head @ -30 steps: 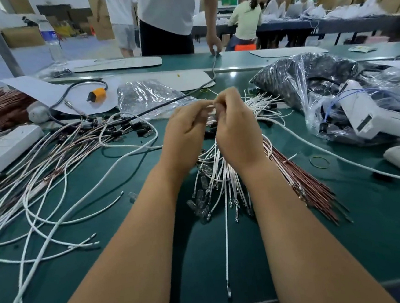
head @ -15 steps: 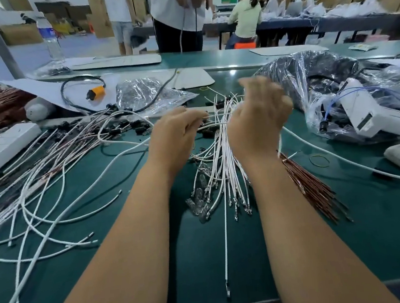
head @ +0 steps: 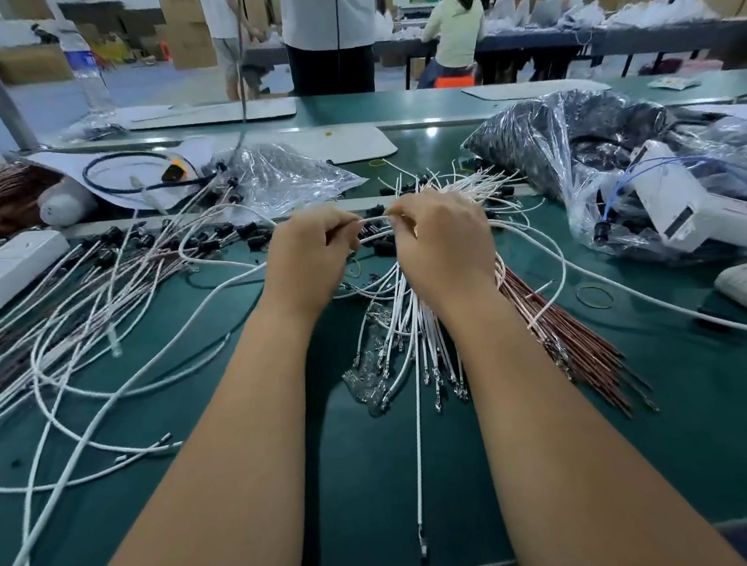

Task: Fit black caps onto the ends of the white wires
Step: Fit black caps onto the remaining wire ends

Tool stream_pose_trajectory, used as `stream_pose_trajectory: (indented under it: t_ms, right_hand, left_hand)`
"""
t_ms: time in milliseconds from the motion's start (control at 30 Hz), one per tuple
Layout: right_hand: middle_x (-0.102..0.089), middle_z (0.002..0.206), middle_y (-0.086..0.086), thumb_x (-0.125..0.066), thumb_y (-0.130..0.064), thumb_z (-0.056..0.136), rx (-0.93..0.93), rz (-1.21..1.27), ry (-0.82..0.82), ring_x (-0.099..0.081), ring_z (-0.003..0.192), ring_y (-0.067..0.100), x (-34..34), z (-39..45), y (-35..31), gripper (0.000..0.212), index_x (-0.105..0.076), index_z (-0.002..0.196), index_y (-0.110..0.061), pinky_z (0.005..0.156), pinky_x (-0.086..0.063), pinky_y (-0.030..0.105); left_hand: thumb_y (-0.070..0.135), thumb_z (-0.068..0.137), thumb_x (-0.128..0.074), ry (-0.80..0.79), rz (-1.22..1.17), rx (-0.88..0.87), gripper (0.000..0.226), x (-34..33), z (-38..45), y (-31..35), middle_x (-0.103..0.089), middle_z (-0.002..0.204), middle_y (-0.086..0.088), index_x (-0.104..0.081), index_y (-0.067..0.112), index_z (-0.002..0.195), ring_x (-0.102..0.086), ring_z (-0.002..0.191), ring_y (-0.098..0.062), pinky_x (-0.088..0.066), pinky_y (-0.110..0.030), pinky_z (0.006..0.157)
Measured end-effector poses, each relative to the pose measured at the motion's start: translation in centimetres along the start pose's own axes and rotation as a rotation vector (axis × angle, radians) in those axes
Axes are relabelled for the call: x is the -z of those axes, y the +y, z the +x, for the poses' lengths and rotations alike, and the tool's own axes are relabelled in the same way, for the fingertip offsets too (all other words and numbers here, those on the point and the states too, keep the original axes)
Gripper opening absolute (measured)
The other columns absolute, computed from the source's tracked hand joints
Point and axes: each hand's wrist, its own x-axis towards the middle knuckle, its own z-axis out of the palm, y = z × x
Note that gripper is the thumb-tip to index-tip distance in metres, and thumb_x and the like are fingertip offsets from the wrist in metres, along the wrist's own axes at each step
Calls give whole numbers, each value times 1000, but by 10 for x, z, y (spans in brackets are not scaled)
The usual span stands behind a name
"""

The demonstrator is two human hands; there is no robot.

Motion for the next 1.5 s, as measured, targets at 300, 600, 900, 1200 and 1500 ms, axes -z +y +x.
stream_pose_trajectory:
  t_ms: [300, 600, 900, 1200, 1500]
  right_hand:
    - [-62, 86, 2, -47, -6, 94, -227, 16, 83, -55, 77, 22, -5, 1, 1, 15, -62, 94, -11, 61, -35, 30]
    - [-65, 91, 3, -44, -14, 97, -230, 53, 10, -47, 75, 17, -9, -3, -4, 20, -63, 100, -13, 63, -30, 28]
    - [-57, 84, -2, -43, -18, 98, -294, 87, -7, -49, 75, 18, -9, -2, -3, 19, -63, 98, -15, 56, -27, 27]
    - [-69, 102, 2, -45, -13, 97, -294, 159, 9, -47, 79, 14, -7, -4, -5, 29, -63, 117, -21, 64, -32, 26]
    - [-69, 103, 3, -46, -14, 95, -300, 168, -31, -60, 94, 24, -8, -3, -5, 29, -64, 116, -23, 68, -38, 29]
  left_hand:
    - [5, 95, -40, -372, 376, -20, 49, -26, -1, 7, -58, 135, 4, -55, 32, 133, -48, 120, -26, -39, -41, 101]
    - [11, 95, -36, -366, 475, 65, 48, -31, 5, -5, -43, 146, 3, -45, 27, 140, -34, 129, -25, -33, -41, 104]
    - [28, 97, -44, -403, 414, 80, 37, -32, 4, -7, -41, 148, 17, -56, 42, 130, -30, 135, -18, -22, -36, 109]
    - [45, 97, -43, -413, 433, 85, 33, -31, 3, -7, -45, 144, 19, -59, 43, 126, -31, 131, -18, -23, -36, 103]
    - [28, 78, -76, 27, -87, 152, 14, -16, -1, 5, -72, 77, 1, -77, 14, 79, -64, 74, -11, -53, -34, 75]
